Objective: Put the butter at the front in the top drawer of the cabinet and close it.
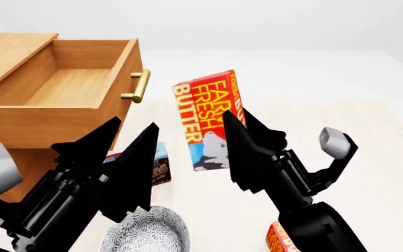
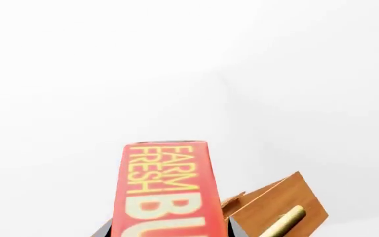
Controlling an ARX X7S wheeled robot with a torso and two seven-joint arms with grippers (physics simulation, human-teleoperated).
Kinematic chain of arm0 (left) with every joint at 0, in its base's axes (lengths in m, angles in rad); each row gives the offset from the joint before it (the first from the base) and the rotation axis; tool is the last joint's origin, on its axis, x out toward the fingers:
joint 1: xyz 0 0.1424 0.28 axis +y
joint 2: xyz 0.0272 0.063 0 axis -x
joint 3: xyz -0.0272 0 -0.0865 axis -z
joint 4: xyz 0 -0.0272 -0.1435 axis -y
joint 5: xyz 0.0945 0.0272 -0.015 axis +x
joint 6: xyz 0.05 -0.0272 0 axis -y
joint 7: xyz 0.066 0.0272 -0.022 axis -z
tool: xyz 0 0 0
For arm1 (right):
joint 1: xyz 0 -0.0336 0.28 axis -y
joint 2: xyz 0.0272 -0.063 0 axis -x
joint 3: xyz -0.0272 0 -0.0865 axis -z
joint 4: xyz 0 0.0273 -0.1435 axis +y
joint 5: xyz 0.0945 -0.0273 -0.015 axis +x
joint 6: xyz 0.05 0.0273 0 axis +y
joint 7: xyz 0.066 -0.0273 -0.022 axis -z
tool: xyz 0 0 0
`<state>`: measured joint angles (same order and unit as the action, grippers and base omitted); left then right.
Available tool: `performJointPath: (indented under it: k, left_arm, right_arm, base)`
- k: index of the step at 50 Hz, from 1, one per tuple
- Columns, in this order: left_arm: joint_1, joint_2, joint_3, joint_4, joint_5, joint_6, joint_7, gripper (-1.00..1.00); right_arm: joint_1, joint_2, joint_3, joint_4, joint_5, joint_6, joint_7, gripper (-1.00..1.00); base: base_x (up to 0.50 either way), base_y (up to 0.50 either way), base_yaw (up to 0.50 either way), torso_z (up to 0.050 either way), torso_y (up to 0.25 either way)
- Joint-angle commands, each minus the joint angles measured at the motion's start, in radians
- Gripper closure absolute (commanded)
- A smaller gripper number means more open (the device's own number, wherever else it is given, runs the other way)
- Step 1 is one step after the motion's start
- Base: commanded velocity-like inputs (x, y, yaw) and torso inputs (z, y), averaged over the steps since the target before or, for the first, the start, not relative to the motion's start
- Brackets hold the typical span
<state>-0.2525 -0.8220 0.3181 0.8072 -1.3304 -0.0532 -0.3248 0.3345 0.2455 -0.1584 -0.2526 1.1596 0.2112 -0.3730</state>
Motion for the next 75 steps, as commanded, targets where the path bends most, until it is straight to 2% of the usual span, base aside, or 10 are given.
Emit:
performJointPath:
  k: [1,14,30,75]
  left_arm:
    - [-0.013,0.001,0.004,-0.01,-0.068,0.006,0.041,-1.0]
    - [-0.038,0.005,0.015,-0.036,-0.118,-0.003,0.082,-1.0]
    - [-0.084,0.015,0.033,-0.078,-0.195,-0.025,0.129,-1.0]
    - [-0.253,0.057,0.105,-0.208,-0.287,-0.136,0.282,-1.0]
  right_arm:
    - [-0.013,-0.012,0.026,0.013,0.128,-0.005,-0.089,1.0]
    - [0.004,-0.045,0.011,0.058,0.196,0.0,-0.143,1.0]
    - [-0.042,-0.014,0.029,0.039,0.296,0.018,-0.191,1.0]
    - [-0.039,-0.014,-0.017,0.059,0.311,0.022,-0.23,1.0]
  base:
    - [0.0,0.0,0.0,0.0,0.0]
    - [0.0,0.0,0.0,0.0,0.001]
    - [0.0,0.0,0.0,0.001,0.001]
    - [0.0,0.0,0.0,0.0,0.001]
